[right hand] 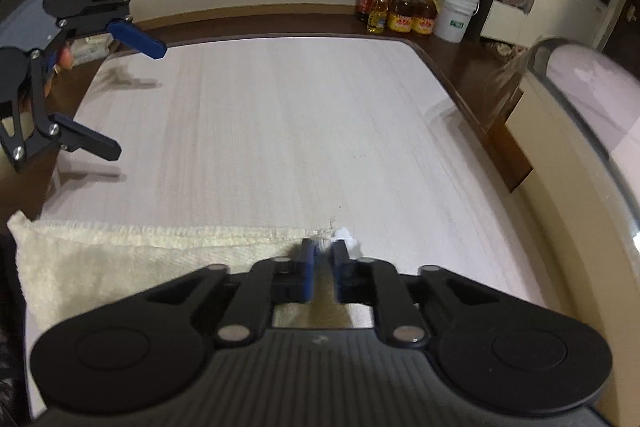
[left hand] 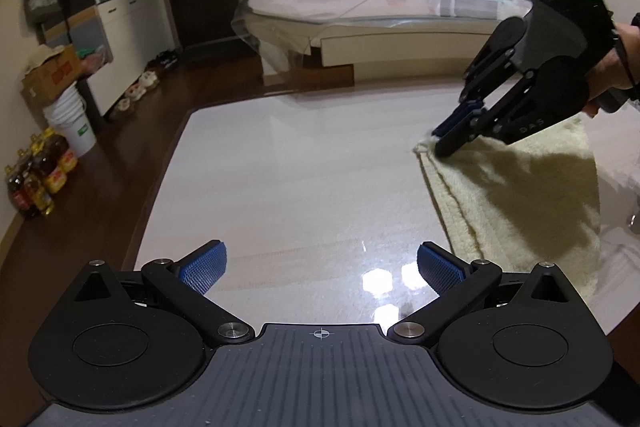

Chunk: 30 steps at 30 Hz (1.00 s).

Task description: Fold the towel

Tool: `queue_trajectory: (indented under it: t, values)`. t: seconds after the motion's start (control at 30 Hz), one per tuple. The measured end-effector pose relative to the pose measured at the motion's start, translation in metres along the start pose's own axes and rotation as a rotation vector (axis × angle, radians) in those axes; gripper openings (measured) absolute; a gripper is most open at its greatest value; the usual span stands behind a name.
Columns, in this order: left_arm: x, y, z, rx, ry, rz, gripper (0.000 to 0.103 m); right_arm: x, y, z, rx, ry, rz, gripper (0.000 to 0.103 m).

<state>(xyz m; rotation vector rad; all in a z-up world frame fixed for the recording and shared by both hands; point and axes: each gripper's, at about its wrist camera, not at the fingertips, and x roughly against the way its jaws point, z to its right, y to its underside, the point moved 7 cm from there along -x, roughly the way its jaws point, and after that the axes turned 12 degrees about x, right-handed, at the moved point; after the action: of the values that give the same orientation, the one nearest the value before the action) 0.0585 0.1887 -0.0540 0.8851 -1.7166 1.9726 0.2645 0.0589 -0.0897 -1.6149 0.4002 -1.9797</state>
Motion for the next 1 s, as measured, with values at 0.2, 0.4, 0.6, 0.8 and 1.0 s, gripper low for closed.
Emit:
queue_trajectory:
  t: [0.2,0.4,0.6,0.8,1.0]
  values:
    - [0.008,0.005,0.003,-0.066,0.016,-0.004,0.103,0.047,0.001,-0.013,-0.022,0.064,0.078,0.007]
    - [0.019,0.01,0.007,-0.216,0.036,0.01,0.103,0.104,0.018,-0.044,-0.046,0.173,0.095,0.007]
    - [0.023,0.014,0.013,-0.294,0.029,0.017,0.103,0.107,0.027,-0.047,-0.065,0.271,0.061,0.007]
    - [0.028,0.011,0.013,-0.246,0.023,0.037,0.103,0.078,-0.001,-0.024,-0.044,0.269,0.092,0.007]
    - [0.03,0.011,0.008,-0.211,0.026,0.036,0.103,0.041,-0.008,0.0,-0.035,0.23,0.055,0.013]
